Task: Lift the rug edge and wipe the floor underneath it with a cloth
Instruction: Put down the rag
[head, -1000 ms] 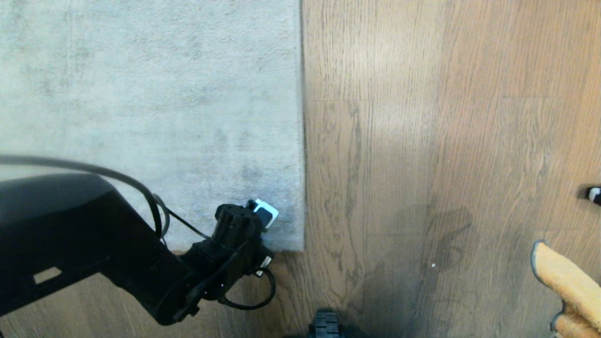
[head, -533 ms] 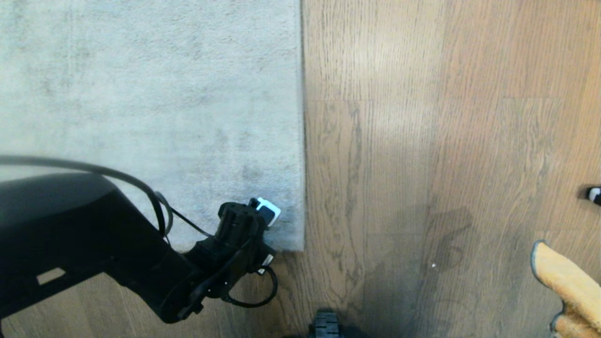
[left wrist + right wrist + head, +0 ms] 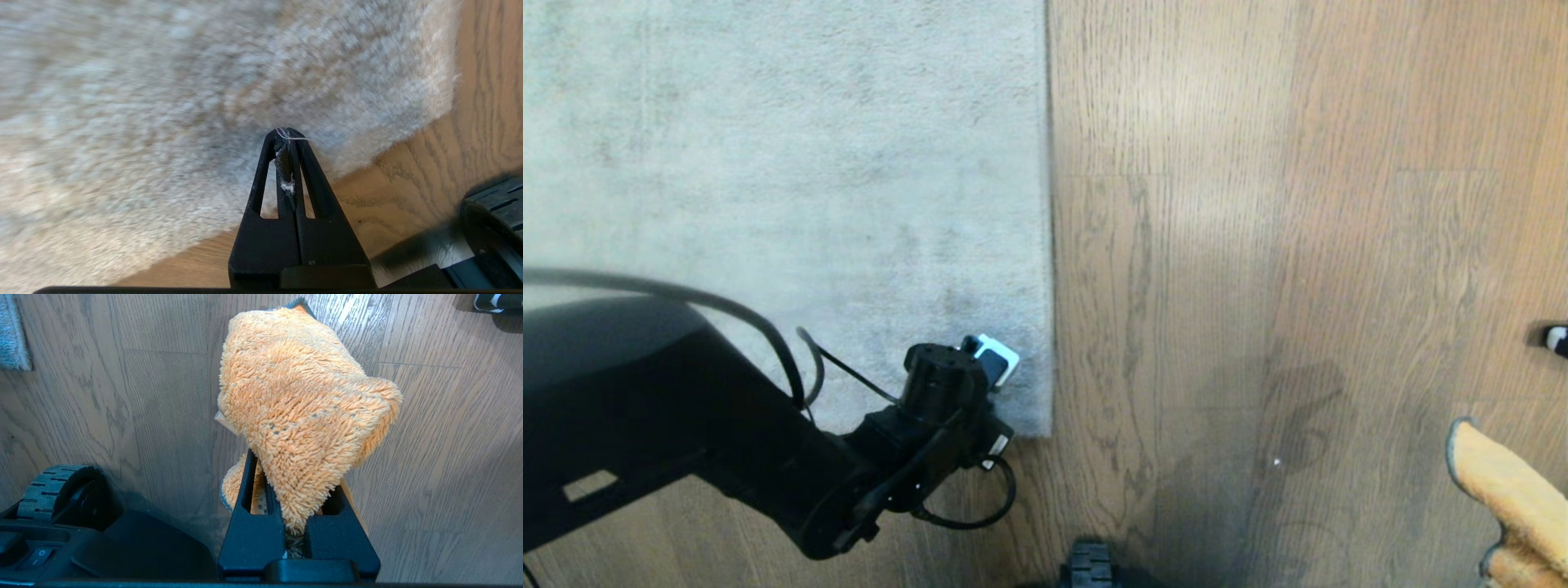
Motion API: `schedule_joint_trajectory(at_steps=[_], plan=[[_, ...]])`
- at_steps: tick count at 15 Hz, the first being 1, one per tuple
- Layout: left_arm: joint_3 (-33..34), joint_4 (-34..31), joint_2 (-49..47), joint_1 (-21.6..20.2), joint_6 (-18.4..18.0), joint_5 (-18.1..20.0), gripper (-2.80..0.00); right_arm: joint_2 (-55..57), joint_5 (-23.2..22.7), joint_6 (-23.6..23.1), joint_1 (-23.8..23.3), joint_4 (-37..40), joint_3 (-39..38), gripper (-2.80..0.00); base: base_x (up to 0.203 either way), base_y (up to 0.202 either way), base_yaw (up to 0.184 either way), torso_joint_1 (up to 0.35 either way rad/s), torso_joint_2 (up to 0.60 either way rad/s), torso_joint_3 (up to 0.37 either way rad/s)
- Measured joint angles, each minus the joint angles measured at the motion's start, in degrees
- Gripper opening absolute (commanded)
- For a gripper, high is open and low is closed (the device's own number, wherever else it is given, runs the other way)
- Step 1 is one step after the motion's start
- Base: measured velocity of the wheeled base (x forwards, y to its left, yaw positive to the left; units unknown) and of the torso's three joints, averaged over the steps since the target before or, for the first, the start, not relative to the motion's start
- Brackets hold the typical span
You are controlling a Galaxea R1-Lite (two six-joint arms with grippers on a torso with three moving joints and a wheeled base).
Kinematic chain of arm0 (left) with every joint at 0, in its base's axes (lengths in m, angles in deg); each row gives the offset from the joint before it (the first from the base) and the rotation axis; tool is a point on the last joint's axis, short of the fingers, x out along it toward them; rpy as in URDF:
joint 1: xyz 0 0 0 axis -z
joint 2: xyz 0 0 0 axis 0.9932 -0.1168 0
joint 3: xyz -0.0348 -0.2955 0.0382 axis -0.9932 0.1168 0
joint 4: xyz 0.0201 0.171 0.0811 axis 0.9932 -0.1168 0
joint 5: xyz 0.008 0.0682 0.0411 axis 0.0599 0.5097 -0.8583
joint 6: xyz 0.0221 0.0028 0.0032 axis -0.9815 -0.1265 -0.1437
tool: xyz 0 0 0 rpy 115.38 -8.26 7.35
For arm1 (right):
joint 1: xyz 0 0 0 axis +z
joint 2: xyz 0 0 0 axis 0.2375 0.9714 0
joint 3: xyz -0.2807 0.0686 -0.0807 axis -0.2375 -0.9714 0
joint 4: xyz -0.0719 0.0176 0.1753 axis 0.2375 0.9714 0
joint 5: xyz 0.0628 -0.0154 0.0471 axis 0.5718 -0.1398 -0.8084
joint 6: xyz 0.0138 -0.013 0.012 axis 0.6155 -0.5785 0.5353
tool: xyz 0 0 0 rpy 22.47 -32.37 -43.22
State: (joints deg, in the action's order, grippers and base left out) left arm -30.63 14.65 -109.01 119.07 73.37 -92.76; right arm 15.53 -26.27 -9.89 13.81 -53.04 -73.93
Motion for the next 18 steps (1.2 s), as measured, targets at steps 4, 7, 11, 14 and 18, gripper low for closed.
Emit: schedule_joint_trajectory(at_steps=[4, 7, 11, 14, 18], plan=[[2.8, -0.1, 5.5, -0.2, 0.2, -0.3, -2.80, 0.0, 0.0, 0.0, 0.0, 0.0, 0.0, -2.80, 0.000, 0.000, 0.000, 0.000, 0.00, 0.000], [6.3, -0.2, 11.2, -0.1, 0.3, -0.3, -2.80, 0.0, 0.0, 0.0, 0.0, 0.0, 0.0, -2.80, 0.000, 0.000, 0.000, 0.000, 0.00, 0.000], [13.3, -0.3, 20.9, 0.1, 0.4, -0.4, -2.80, 0.0, 0.0, 0.0, 0.0, 0.0, 0.0, -2.80, 0.000, 0.000, 0.000, 0.000, 0.00, 0.000], [18.6, -0.6, 28.9, -0.1, 0.5, -0.5, -2.80, 0.0, 0.0, 0.0, 0.0, 0.0, 0.0, -2.80, 0.000, 0.000, 0.000, 0.000, 0.00, 0.000], [21.4, -3.5, 38.2, -2.5, 0.6, -0.3, -2.80, 0.0, 0.0, 0.0, 0.0, 0.0, 0.0, -2.80, 0.000, 0.000, 0.000, 0.000, 0.00, 0.000]])
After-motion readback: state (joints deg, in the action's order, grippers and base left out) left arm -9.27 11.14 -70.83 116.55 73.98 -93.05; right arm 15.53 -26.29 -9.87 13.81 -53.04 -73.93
